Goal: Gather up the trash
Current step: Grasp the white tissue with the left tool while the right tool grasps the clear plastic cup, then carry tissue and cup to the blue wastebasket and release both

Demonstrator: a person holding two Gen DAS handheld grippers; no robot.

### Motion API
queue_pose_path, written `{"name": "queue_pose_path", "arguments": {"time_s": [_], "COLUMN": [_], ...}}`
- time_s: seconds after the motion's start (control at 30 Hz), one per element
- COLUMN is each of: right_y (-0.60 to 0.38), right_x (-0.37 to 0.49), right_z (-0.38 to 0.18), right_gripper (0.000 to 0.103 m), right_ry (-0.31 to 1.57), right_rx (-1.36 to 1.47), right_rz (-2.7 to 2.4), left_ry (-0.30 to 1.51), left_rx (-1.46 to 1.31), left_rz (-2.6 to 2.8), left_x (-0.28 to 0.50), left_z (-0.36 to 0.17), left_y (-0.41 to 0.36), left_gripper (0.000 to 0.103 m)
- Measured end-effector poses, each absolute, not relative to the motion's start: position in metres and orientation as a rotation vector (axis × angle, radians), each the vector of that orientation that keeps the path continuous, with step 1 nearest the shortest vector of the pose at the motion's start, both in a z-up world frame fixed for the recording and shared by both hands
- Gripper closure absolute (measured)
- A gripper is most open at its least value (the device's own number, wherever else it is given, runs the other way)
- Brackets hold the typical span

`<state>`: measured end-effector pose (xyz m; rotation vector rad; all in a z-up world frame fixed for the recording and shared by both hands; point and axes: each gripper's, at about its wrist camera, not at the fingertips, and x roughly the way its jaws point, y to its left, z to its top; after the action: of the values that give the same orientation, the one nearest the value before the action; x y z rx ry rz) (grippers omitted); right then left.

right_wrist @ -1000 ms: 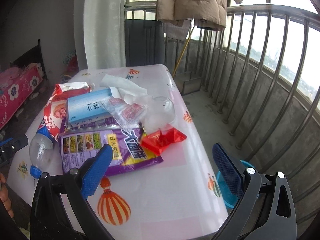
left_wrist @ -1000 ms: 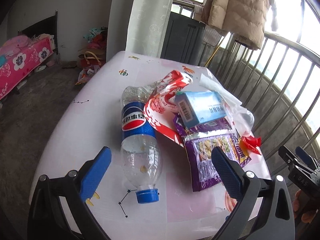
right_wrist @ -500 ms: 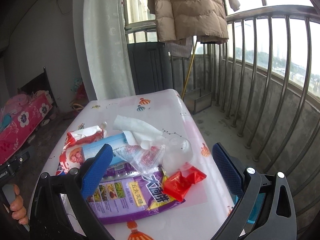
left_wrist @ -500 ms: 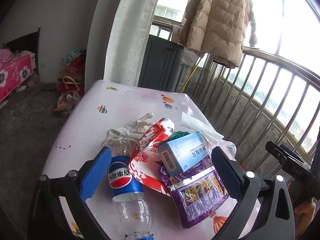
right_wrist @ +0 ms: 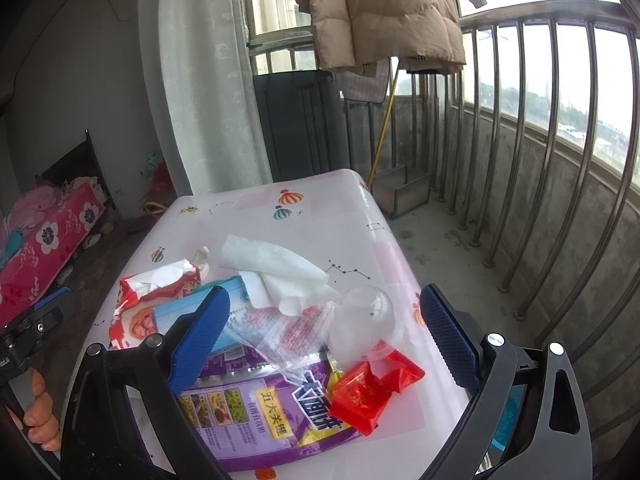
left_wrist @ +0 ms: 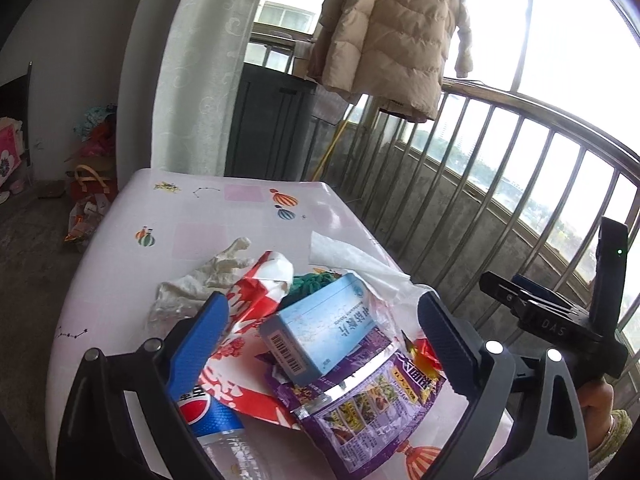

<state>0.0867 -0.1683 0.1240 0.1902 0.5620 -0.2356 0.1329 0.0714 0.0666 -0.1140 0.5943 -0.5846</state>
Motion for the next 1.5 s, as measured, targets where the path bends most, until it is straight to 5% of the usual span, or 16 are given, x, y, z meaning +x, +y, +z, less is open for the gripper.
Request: {"name": "queue_pose_path", "arguments": {"time_s": [0.33, 1.0, 1.13, 1.27, 1.4, 1.5], "right_y": [-0.202, -0.246, -0.251, -0.252, -0.253, -0.252], "right_x": [0.09, 0.164, 0.172, 0.175, 0.174, 0.169], "right_z": [0.103, 0.048, 0.037, 0.031, 0.03, 0.034], "right_gripper": [0.023, 0.023, 0.025, 0.036, 0.036, 0.037], "right_ry": [0.609, 0.714, 0.749, 0.77, 0.757, 0.736], "right_rx": [0.296, 0.365, 0.387, 0.416, 0.419, 0.418], "right_rz": [-0.265, 0.014, 0.052, 0.067, 0.066, 0.058], "left_ry": [0.702, 1.054, 1.05, 1.044, 1.044, 1.018], "left_rx": [-0.062, -0.1, -0.076, -0.061, -0.055, -0.061], "left_rz": [-0.642, -0.503, -0.519, -0.531, -0.558, -0.57], "left_x": [0.191, 0.315, 0.313, 0.31, 0.308, 0.303], "left_z": [0.069, 0.004, -0.002, -0.005, -0.007, -0.002], "left_y": [0.009, -0.066, -0.071, -0.074, -0.074, -0.071], "left_gripper": [0.028, 0.03, 0.046, 0.072, 0.095, 0.101]}}
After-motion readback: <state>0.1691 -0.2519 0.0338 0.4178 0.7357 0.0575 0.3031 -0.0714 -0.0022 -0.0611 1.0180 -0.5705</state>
